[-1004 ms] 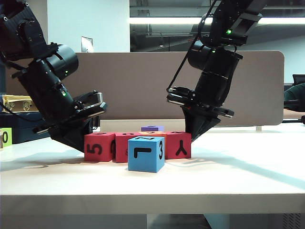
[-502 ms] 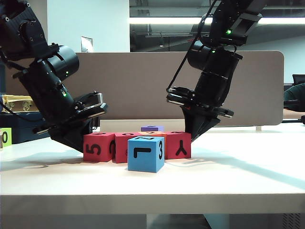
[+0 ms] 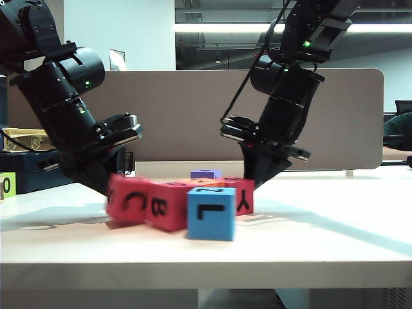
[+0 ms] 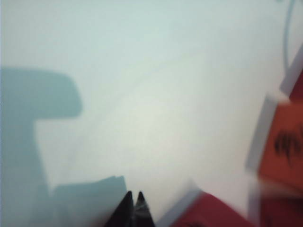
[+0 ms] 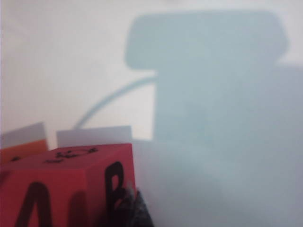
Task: Select the appropriate blocks from the scattered letter blocks on the table and arrange them in a row to spell out "2024".
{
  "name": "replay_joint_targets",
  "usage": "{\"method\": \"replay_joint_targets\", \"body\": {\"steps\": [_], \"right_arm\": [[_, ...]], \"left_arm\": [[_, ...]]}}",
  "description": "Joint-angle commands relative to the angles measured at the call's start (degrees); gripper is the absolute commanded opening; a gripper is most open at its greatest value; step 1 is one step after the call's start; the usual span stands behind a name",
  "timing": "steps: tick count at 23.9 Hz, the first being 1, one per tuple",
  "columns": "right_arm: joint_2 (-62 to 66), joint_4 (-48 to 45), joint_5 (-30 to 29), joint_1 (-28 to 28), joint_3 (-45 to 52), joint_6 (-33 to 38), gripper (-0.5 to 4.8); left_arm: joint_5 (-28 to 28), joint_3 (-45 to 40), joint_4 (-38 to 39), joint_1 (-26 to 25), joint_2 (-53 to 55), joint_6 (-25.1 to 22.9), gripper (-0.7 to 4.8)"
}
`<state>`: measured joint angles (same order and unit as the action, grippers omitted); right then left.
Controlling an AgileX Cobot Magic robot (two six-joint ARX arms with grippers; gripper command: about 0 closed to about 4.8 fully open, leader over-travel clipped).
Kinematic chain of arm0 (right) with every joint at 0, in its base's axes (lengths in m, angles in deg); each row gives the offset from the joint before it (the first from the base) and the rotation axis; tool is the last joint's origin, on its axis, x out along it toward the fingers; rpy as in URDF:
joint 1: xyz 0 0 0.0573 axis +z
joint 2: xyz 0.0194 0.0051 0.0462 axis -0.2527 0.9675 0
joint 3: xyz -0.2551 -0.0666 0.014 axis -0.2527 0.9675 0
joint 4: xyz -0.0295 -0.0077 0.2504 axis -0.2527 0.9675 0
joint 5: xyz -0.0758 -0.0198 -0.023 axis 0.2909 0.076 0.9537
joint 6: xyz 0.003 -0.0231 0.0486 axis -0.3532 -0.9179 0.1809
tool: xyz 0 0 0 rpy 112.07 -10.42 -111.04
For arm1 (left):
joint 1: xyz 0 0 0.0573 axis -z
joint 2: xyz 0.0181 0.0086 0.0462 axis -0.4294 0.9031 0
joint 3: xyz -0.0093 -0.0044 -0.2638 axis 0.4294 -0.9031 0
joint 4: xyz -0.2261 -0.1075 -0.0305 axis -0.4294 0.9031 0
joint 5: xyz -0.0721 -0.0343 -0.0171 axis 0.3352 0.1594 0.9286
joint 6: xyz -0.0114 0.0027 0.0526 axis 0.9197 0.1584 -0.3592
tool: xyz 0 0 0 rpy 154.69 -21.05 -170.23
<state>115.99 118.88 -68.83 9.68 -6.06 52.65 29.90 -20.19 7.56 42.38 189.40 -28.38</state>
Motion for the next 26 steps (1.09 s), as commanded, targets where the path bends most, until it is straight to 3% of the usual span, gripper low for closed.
{"method": "replay_joint_targets", "body": {"steps": [1,9,13,17,26], "right_arm": [[-0.07,-0.68,-0.81,0.31,-0.11,0.04,-0.03],[-0.07,-1.29,-0.5,0.28,-0.13,0.0,-0.03],[-0.22,-1.99,2.91,0.22,-0.13,-0.42,-0.03],[-3.98,-3.04,8.52,0.15,-0.13,-3.06,-0.03],[-18.97,-5.25,7.93,-0.57,-0.11,-3.58,-0.03]], "left_arm": [[-2.84,0.17,-0.42,0.15,-0.2,-0.39,-0.06],[-5.88,0.42,-1.64,-0.66,-0.22,-0.55,-0.06],[-5.86,2.89,-0.15,-2.16,-0.31,-0.55,-0.06],[-2.27,6.99,2.49,-5.66,-3.74,-0.63,-0.06],[2.82,5.25,0.52,-5.84,-16.76,-4.46,-0.06]]}}
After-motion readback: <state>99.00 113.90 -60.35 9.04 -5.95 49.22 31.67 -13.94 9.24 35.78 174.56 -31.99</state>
